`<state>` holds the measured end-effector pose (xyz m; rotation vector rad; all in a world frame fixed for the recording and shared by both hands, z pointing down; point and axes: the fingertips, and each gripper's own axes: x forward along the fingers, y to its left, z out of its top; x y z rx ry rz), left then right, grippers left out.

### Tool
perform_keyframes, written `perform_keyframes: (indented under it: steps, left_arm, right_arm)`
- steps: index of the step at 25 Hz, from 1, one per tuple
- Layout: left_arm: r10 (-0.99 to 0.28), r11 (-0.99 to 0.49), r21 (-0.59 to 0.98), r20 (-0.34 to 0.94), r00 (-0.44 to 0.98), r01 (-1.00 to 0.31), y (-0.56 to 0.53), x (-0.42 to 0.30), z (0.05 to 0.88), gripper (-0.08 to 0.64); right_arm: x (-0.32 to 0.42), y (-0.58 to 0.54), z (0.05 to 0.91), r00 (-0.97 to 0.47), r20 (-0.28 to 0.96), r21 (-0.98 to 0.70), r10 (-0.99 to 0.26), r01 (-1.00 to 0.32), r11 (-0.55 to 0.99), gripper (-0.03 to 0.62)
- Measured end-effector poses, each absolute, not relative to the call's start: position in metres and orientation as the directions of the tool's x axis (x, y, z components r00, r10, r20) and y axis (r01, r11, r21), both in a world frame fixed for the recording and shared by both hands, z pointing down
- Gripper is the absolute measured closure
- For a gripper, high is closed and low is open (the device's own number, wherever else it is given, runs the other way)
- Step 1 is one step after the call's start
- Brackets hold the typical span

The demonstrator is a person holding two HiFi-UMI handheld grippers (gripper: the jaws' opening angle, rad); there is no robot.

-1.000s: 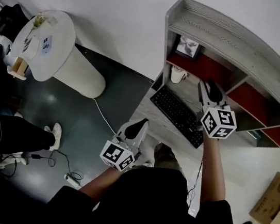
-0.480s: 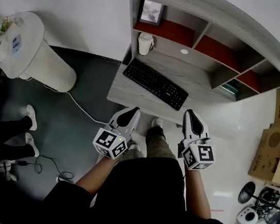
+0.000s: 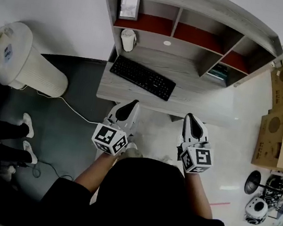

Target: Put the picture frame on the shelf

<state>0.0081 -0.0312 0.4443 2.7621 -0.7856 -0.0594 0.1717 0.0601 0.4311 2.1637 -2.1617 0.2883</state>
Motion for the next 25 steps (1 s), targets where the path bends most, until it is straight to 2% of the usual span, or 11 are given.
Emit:
perform_keyframes:
  steps: [5,13,20,25]
  left_arm:
    - [-0.525,-0.819,0.254,0.032,0.850,-0.515,-0.003,0.045,0.432,0.542]
    - [-0.520,-0.824,0.230,0.057,0.852,-0.518,0.042,0.092,0.427,0.543]
    - [-0.544,-0.809,0.210,0.086,0.835,-0.549,0.058,0.103,0.430,0.542]
    - [-0.554,-0.800,0.220,0.089,0.828,-0.558,0.055,0.097,0.430,0.543]
  right_arm:
    - [0.202,0.088,0.420,0.024,0.191,-0.107,-0.981,-0.993,-0.045,0.575]
    - [0.246,0.127,0.416,0.007,0.171,-0.088,-0.985,-0.996,-0.022,0.575]
    - [0.268,0.137,0.416,0.001,0.194,-0.120,-0.981,-0.992,-0.025,0.577]
    - [0.266,0.131,0.426,-0.014,0.194,-0.070,-0.981,-0.998,0.001,0.577]
